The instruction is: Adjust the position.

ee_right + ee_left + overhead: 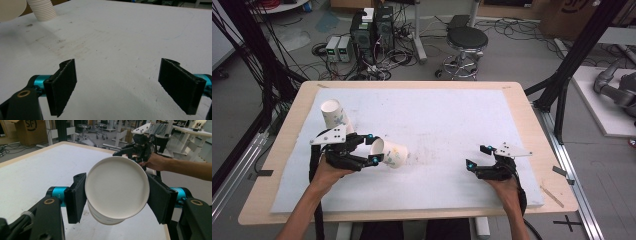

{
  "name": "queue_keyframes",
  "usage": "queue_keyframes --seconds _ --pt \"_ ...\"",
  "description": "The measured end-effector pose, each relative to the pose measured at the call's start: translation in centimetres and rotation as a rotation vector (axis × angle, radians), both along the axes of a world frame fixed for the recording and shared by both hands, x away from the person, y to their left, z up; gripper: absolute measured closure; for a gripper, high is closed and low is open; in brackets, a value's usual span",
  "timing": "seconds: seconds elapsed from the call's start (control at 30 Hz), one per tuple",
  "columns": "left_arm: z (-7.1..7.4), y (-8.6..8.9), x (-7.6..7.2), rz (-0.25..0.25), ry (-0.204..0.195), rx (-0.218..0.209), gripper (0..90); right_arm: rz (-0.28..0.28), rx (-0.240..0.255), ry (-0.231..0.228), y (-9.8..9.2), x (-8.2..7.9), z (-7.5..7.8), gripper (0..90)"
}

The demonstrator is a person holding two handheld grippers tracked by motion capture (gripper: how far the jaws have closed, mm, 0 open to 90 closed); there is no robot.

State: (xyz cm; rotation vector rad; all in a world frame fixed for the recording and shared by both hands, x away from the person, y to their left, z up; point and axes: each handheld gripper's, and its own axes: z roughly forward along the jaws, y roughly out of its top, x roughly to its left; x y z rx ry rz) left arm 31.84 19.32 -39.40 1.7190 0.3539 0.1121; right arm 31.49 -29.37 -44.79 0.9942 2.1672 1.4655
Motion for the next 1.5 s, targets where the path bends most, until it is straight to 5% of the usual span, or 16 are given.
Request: queue_keyframes --seconds 0.33,0.8,1.1,1.5 --pt "0.1 -0.2 0.1 -0.026 0.012 -0.01 36.6 0.127 0.047 -0.023 0.9 0.4 3.4 15.0" --pt "0.6 -2.6 -0.1 -0.087 0.007 -0.034 36.6 0.423 0.038 -0.029 5.8 1.6 7.0 15.0" --pt "0.8 -3.7 -0.4 -0.109 0.003 -0.046 36.6 0.581 0.065 -0.058 9.2 2.0 8.0 15.1" --pt "1.2 -5.0 -0.5 -0.146 -0.001 -0.052 36.6 0.735 0.085 -0.041 13.3 2.4 7.9 15.1"
